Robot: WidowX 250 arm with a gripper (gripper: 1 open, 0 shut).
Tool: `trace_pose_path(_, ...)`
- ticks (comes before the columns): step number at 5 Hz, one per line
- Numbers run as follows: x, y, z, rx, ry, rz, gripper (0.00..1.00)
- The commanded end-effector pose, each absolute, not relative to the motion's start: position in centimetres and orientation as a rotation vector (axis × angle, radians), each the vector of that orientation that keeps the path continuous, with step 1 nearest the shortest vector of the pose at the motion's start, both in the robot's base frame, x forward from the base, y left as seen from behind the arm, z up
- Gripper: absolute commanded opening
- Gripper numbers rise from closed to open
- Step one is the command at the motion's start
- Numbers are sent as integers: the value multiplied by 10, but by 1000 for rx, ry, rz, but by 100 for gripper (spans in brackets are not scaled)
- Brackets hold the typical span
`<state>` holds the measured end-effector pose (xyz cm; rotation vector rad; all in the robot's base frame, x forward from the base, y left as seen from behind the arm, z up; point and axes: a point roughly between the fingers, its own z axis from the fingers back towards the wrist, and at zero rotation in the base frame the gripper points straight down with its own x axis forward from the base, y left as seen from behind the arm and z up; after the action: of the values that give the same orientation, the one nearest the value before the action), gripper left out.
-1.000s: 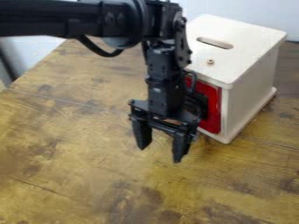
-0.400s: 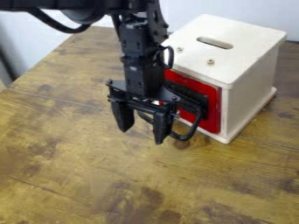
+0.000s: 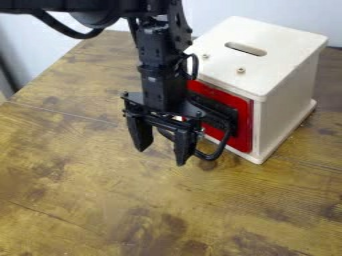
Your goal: Close the drawer
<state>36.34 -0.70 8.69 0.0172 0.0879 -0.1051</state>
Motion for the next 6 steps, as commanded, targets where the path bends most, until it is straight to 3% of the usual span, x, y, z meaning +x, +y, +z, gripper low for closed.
trace_pose_path(1, 367, 1, 128, 35, -32, -96, 100)
trace_pose_path(6, 374, -1, 116, 38, -22, -116, 100)
